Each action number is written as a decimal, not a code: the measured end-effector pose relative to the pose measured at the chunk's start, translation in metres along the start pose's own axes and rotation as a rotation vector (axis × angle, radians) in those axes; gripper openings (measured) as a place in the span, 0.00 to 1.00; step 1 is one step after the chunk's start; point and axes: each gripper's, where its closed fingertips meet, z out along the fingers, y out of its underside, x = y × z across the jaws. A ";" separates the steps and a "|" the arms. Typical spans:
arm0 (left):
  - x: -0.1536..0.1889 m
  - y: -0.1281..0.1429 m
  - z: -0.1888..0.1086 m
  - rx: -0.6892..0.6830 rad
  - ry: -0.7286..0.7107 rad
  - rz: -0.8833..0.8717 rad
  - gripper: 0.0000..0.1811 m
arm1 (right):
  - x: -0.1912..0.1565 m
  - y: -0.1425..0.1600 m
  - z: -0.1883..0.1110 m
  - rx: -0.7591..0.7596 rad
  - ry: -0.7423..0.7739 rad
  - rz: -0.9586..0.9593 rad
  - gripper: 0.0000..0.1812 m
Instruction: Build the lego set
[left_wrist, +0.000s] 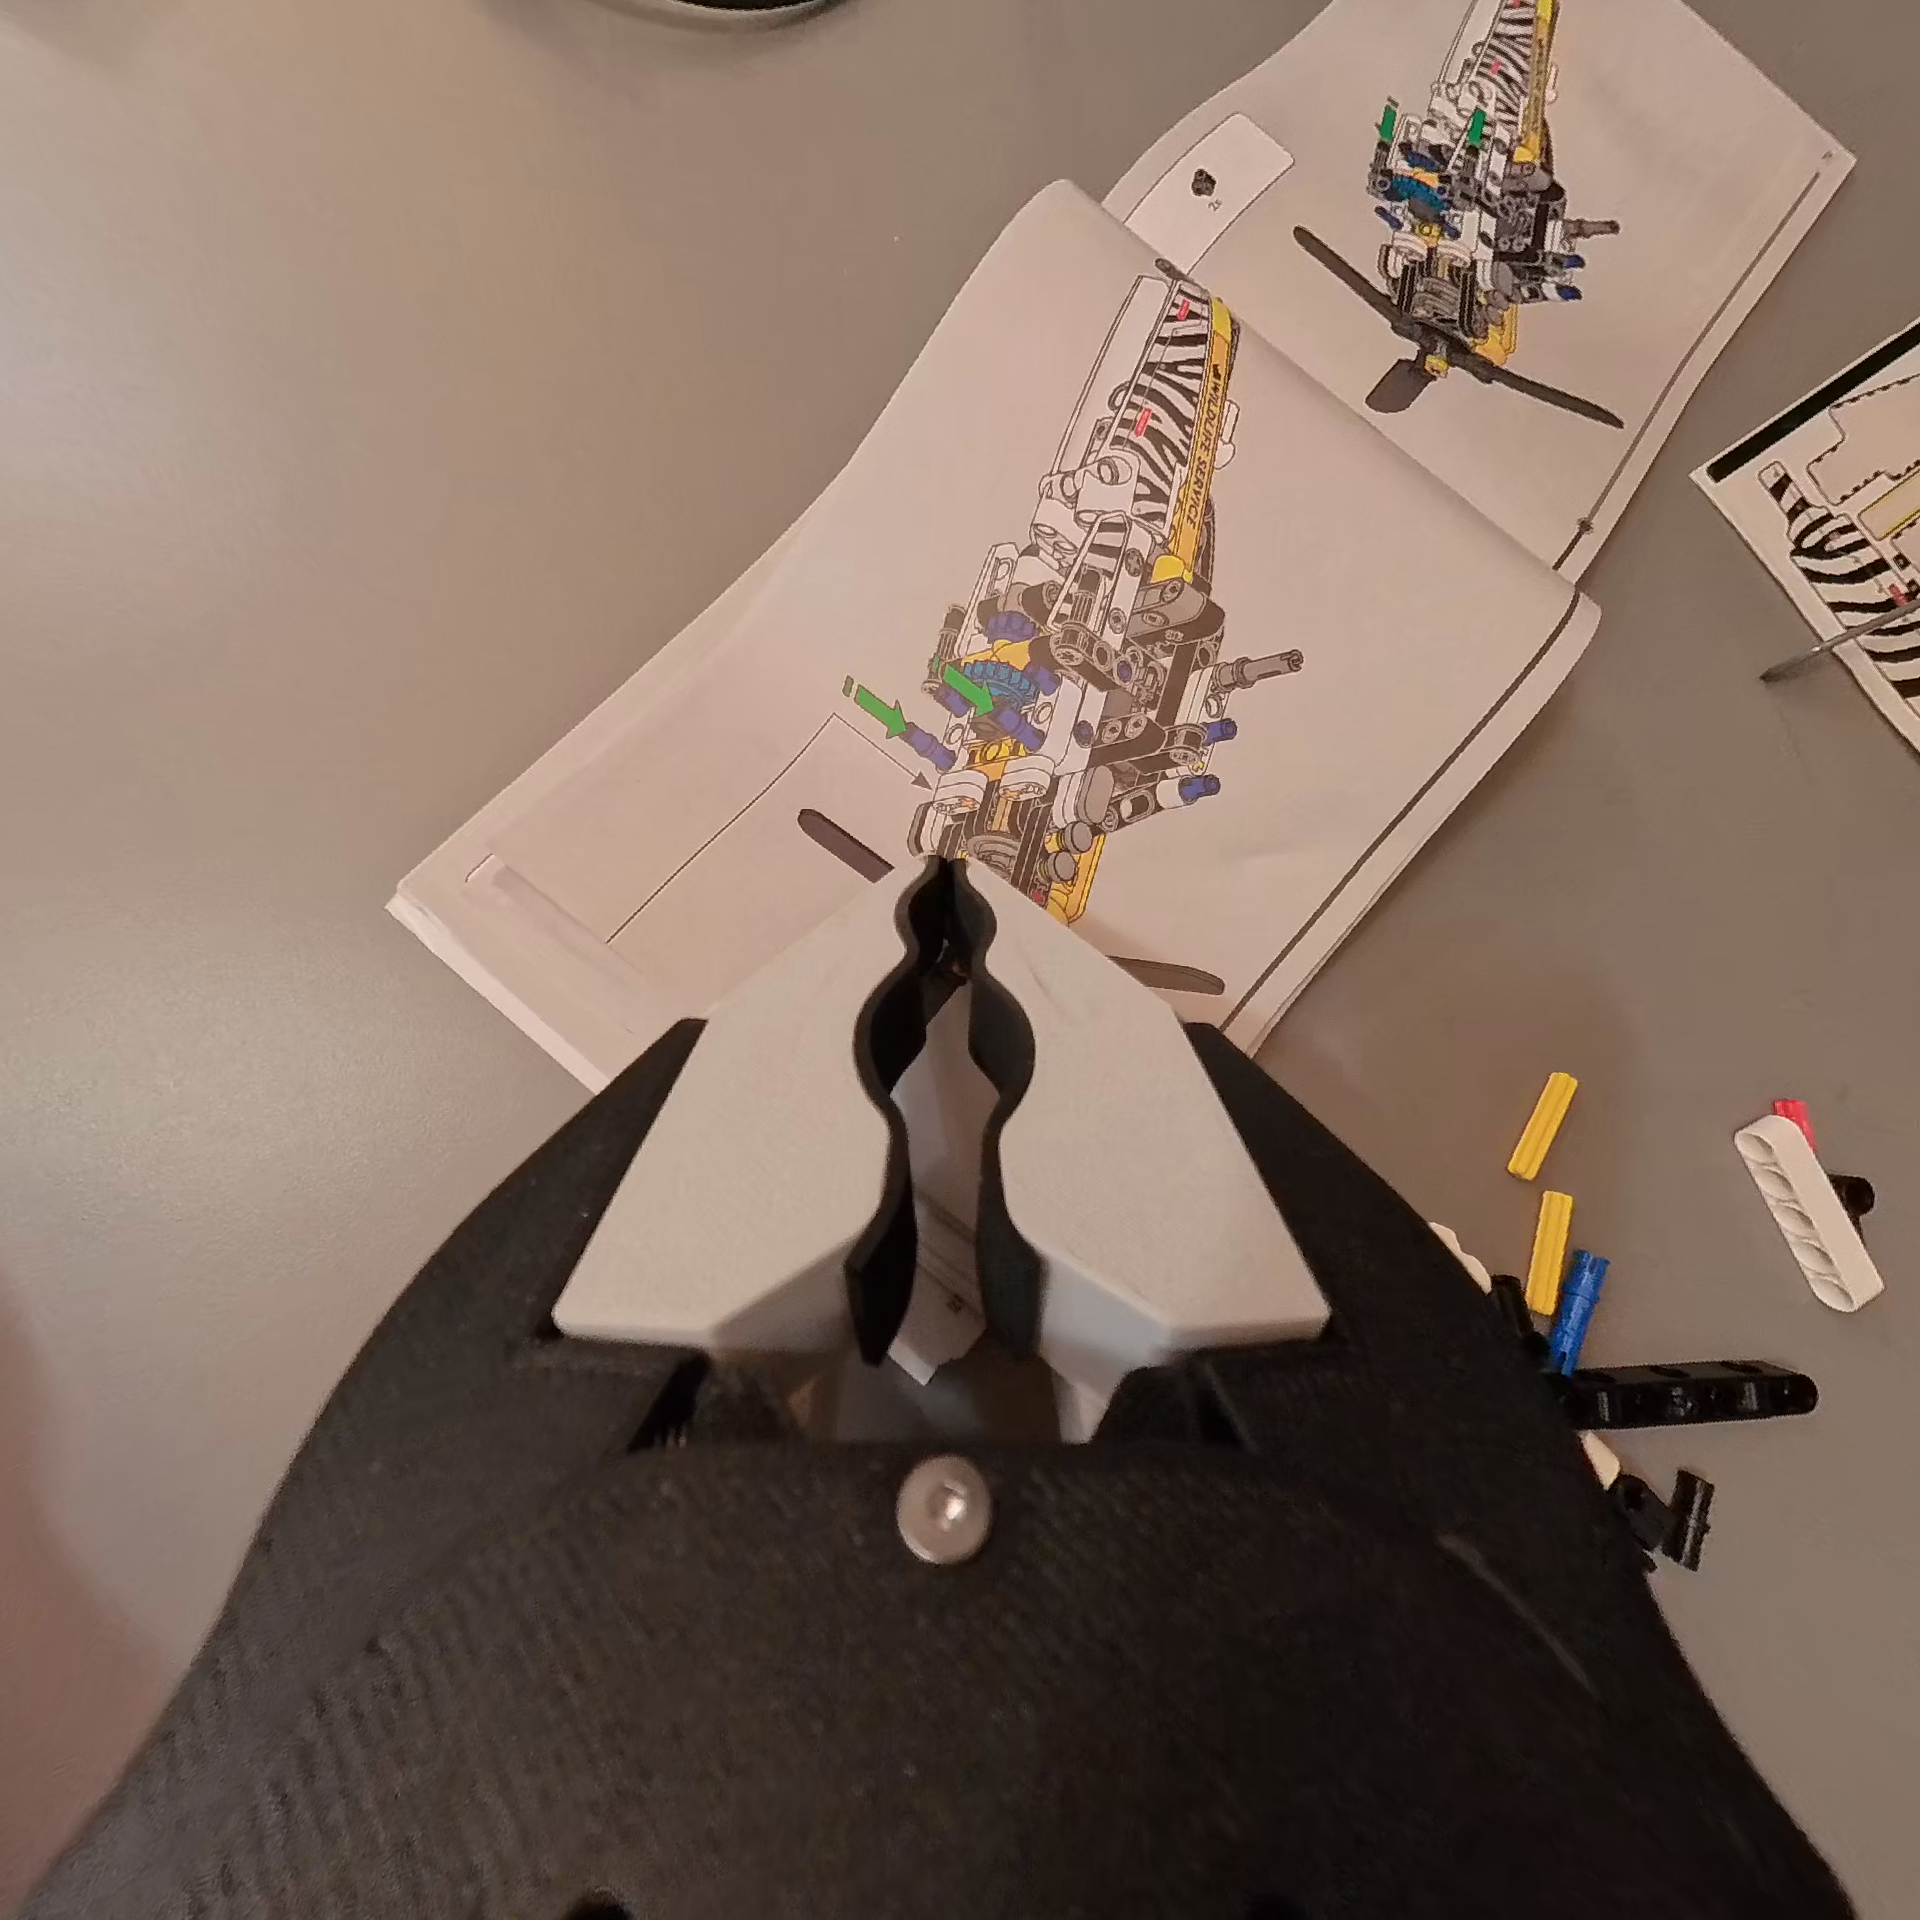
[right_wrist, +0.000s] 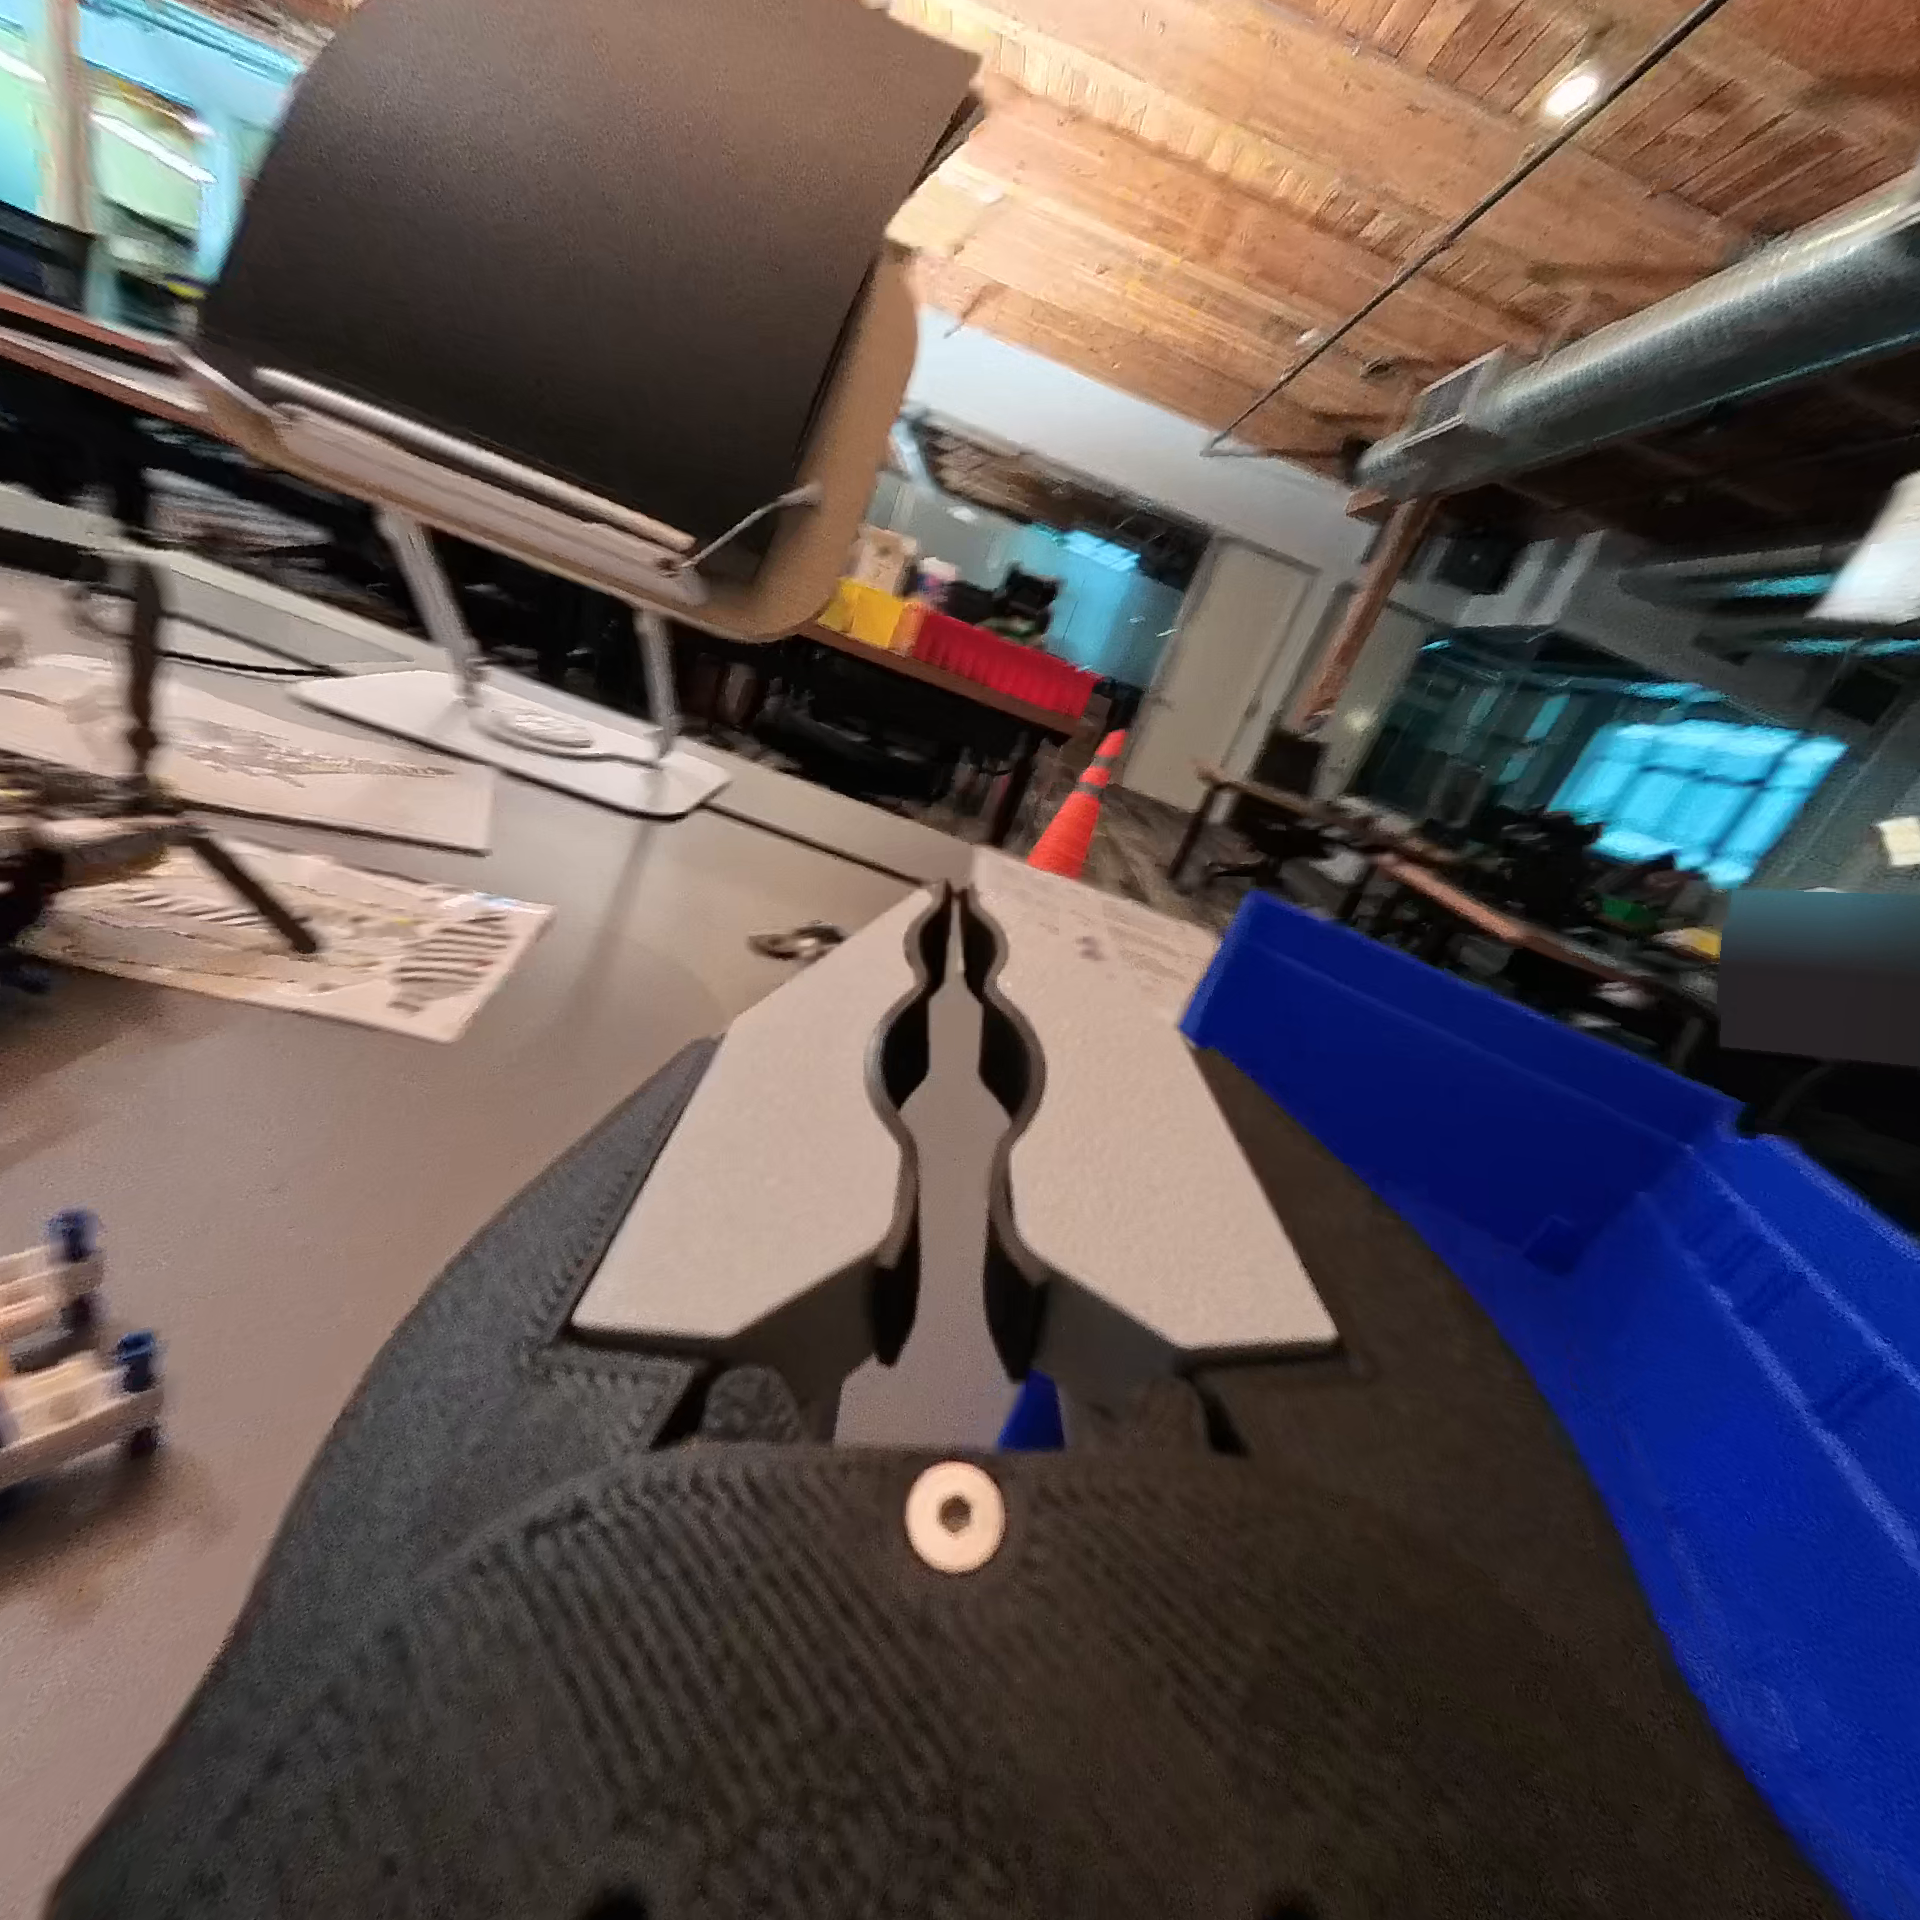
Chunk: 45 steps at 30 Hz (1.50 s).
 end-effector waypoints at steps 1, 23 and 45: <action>0.000 0.000 0.000 0.003 0.005 -0.005 0.01 | -0.010 -0.001 0.000 -0.019 -0.075 0.036 0.02; 0.001 -0.004 0.002 0.040 0.049 -0.050 0.00 | -0.149 0.022 -0.048 -0.732 -1.091 0.119 0.24; 0.002 -0.003 0.003 0.037 0.031 -0.009 0.01 | -0.165 0.049 -0.055 -0.830 -1.018 0.013 0.21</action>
